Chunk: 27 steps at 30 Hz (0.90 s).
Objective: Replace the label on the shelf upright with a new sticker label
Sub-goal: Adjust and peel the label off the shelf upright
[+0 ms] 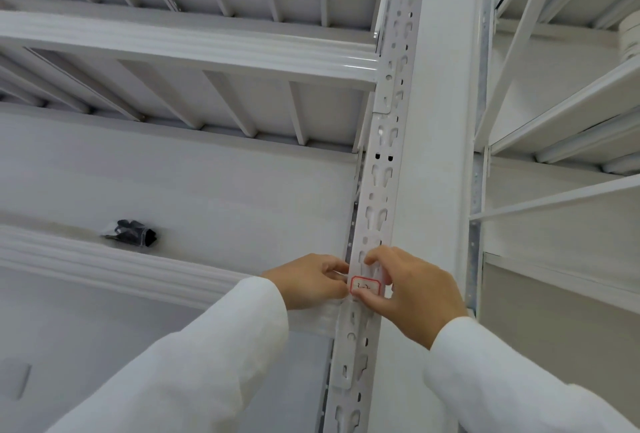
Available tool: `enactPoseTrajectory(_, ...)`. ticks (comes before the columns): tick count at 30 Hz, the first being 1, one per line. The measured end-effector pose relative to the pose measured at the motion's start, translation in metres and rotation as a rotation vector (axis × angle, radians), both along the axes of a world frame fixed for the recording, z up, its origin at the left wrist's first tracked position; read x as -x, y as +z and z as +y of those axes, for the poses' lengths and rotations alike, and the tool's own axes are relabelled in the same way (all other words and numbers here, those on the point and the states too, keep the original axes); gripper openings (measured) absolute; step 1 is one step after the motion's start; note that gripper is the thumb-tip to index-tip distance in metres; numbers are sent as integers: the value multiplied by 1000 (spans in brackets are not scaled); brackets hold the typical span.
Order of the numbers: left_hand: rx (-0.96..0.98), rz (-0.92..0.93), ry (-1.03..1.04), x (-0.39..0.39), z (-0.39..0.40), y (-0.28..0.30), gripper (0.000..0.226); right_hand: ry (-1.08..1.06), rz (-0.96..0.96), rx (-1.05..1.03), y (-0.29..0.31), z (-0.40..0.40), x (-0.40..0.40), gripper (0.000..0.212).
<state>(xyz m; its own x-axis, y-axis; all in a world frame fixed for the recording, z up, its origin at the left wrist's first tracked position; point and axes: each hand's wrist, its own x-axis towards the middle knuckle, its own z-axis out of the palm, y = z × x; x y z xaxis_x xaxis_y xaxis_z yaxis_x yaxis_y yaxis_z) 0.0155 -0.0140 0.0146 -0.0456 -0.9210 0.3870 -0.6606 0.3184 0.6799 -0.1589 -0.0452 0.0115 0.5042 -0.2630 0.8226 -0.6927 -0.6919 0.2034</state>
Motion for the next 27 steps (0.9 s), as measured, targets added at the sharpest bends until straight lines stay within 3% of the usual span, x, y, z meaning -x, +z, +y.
enactPoseTrajectory(7,9,10,-43,-1,1,0,52,-47,-25,-77,-1,8,-8,31)
enactPoseTrajectory(14,13,44,-73,1,4,0,30,-70,7,-83,2,13,-10,32)
enactPoseTrajectory(27,8,3,-13,2,4,2,45,-68,11,-100,4,12,-17,25)
